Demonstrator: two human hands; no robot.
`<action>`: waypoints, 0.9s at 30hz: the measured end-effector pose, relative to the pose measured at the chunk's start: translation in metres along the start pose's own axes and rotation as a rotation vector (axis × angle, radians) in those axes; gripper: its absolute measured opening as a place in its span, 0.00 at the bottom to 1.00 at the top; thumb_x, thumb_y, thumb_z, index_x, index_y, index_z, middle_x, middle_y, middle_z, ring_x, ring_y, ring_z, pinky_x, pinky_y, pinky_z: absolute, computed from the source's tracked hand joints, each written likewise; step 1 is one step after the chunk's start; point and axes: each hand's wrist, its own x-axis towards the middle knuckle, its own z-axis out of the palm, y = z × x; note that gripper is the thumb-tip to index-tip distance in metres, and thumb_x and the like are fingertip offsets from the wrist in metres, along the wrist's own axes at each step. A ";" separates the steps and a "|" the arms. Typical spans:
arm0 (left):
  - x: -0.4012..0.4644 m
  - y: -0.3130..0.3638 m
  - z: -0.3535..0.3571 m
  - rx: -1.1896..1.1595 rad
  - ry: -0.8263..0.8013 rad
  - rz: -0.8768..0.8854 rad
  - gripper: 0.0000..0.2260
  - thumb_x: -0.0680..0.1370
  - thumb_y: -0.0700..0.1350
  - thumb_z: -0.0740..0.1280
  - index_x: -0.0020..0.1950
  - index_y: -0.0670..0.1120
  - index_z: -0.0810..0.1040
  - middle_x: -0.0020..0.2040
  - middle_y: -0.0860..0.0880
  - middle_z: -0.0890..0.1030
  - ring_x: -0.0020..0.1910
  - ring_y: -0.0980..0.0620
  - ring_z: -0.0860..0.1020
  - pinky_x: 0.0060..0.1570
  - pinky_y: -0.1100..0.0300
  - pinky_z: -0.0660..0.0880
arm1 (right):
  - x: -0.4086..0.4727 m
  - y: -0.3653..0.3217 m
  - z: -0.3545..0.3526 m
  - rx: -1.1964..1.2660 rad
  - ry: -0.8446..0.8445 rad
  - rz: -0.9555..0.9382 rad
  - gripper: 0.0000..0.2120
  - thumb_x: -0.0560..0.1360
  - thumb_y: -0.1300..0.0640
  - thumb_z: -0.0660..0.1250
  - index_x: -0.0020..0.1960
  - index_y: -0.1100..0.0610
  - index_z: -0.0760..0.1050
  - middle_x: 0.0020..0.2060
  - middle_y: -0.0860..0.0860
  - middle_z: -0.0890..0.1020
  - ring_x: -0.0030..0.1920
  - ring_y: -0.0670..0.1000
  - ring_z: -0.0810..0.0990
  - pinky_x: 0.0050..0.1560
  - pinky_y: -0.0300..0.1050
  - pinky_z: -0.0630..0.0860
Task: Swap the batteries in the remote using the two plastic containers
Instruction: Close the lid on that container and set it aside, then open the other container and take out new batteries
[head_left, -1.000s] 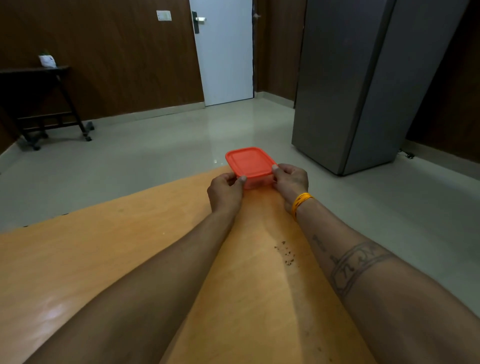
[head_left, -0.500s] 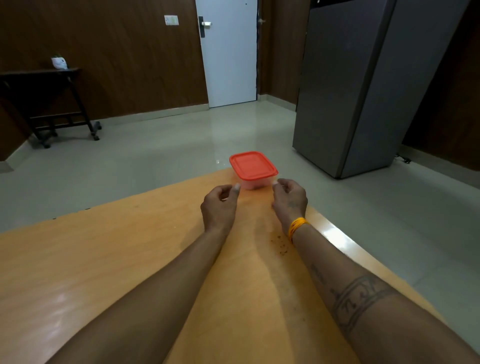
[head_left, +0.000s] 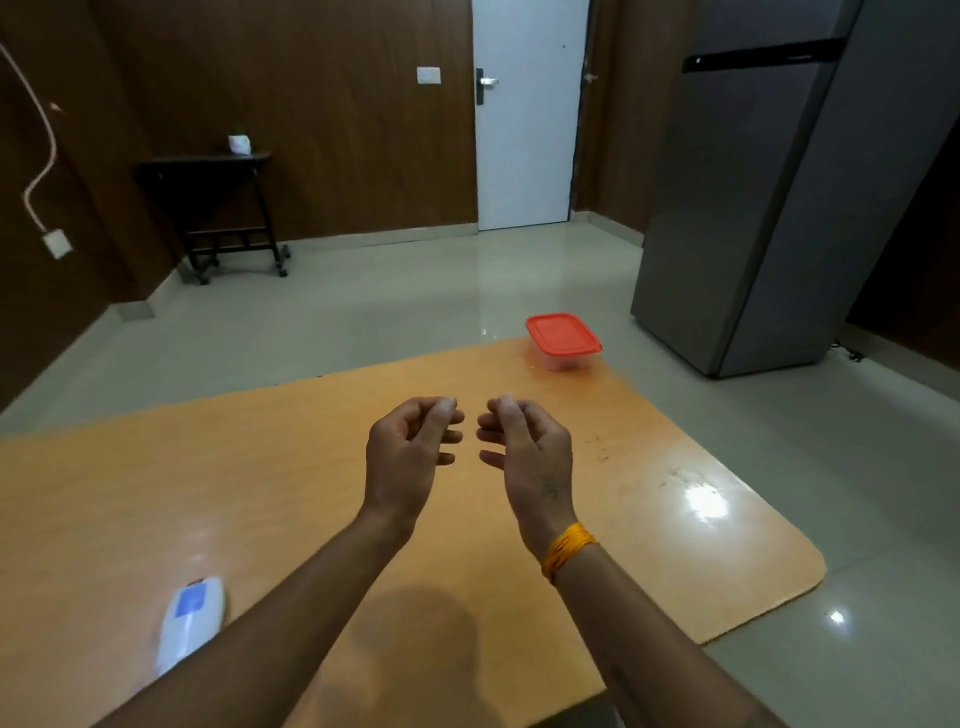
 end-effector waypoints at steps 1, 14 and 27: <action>-0.012 0.006 -0.014 0.003 0.009 0.009 0.09 0.84 0.49 0.66 0.56 0.48 0.84 0.50 0.51 0.88 0.48 0.52 0.86 0.45 0.53 0.85 | -0.017 -0.004 0.009 0.017 -0.020 -0.003 0.14 0.84 0.45 0.63 0.52 0.53 0.83 0.46 0.50 0.87 0.49 0.50 0.87 0.50 0.55 0.86; -0.140 0.033 -0.218 -0.002 0.273 -0.072 0.10 0.84 0.48 0.65 0.53 0.45 0.85 0.50 0.46 0.88 0.46 0.46 0.86 0.44 0.51 0.82 | -0.181 0.002 0.131 0.092 -0.263 0.049 0.14 0.85 0.50 0.62 0.51 0.55 0.83 0.45 0.53 0.87 0.48 0.52 0.87 0.47 0.51 0.86; -0.164 -0.024 -0.406 0.294 0.651 -0.187 0.04 0.80 0.48 0.71 0.51 0.51 0.84 0.45 0.50 0.87 0.45 0.46 0.86 0.46 0.45 0.85 | -0.245 0.057 0.304 -0.153 -0.614 -0.049 0.07 0.80 0.52 0.69 0.56 0.50 0.82 0.49 0.46 0.87 0.52 0.48 0.85 0.54 0.55 0.84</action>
